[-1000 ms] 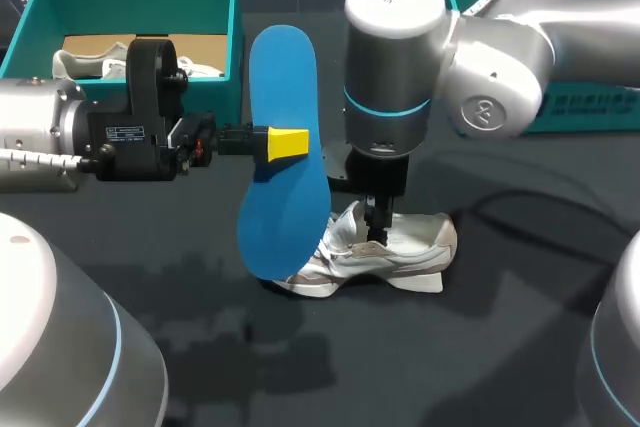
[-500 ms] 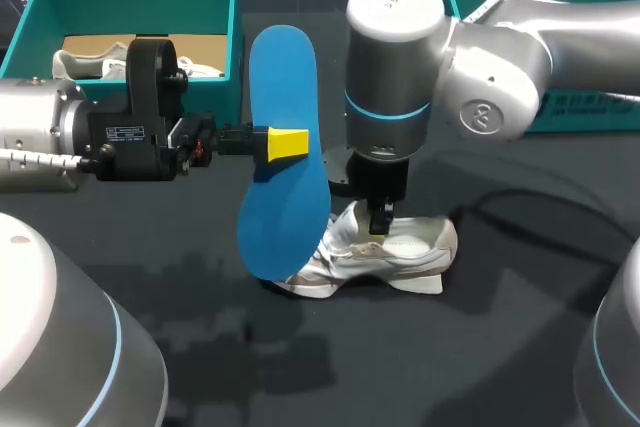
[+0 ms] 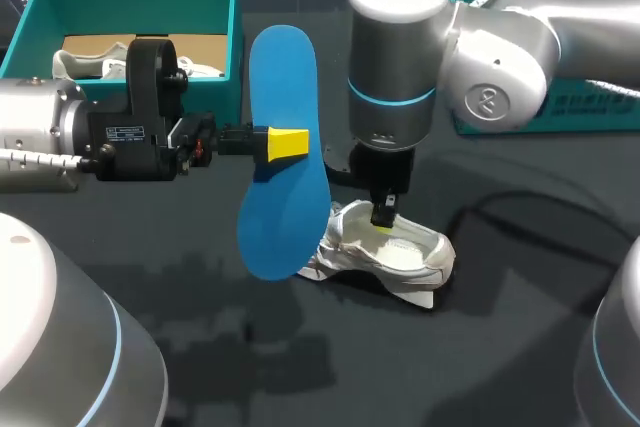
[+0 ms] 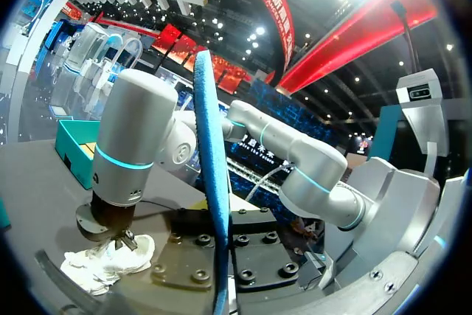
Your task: Take the shoe out of the shoebox, open the shoe tongue, remove and reinsert the insole, then place the shoe into the shoebox
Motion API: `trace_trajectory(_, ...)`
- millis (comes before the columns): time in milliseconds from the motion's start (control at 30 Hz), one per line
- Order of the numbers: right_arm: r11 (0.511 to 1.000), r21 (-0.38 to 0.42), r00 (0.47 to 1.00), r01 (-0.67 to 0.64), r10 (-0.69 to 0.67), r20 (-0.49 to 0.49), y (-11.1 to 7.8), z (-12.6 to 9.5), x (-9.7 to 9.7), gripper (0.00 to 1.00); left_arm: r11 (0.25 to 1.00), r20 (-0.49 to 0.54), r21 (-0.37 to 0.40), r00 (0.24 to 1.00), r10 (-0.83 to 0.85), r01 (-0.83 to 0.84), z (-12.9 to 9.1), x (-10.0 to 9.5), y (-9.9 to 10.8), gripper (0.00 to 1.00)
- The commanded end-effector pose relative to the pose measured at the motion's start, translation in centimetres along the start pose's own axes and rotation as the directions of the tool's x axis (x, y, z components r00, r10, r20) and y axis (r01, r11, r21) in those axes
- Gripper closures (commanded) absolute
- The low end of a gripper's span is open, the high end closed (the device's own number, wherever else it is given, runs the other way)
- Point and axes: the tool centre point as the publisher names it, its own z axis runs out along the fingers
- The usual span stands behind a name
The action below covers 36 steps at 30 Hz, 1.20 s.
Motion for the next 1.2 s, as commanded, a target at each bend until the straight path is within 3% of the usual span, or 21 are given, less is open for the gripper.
trace_trajectory(33,0.998,-0.018,0.998,-0.054,0.054,0.009,-1.0,-1.4,0.4,1.0,1.0,0.001,0.002,1.0,0.0,0.0,0.1,0.0,0.1,1.0)
trace_trajectory(133,0.989,-0.043,0.99,-0.141,0.141,0.008,-1.3,-2.1,0.7,1.0,1.0,0.001,0.002,1.0,0.0,0.0,0.1,0.0,0.1,1.0)
trace_trajectory(200,0.961,-0.068,0.963,-0.268,0.268,-0.015,-1.4,-2.5,1.1,1.0,1.0,0.001,0.002,1.0,0.0,0.0,0.1,0.0,0.1,1.0)
trace_trajectory(267,0.948,-0.023,0.948,-0.319,0.319,0.009,-1.2,-3.2,1.7,1.0,1.0,0.001,0.002,1.0,0.0,0.0,0.1,0.0,0.1,1.0)
trace_trajectory(700,0.948,-0.023,0.948,-0.319,0.319,0.009,-1.2,-3.2,1.7,1.0,1.0,0.001,0.002,1.0,0.0,0.0,0.1,0.0,0.1,1.0)
trace_trajectory(900,0.768,-0.13,0.777,-0.628,0.629,-0.037,-1.0,-3.0,2.7,1.0,1.0,0.001,0.002,1.0,0.0,0.0,0.1,0.0,0.1,1.0)
trace_trajectory(1033,0.64,-0.104,0.646,-0.761,0.762,-0.038,-1.0,-3.5,3.8,1.0,1.0,0.001,0.002,1.0,0.0,0.0,0.1,0.0,0.1,1.0)
trace_trajectory(1200,0.64,-0.104,0.646,-0.761,0.762,-0.038,-1.0,-3.5,3.8,1.0,1.0,0.001,0.002,1.0,0.0,0.0,0.1,0.0,0.1,1.0)
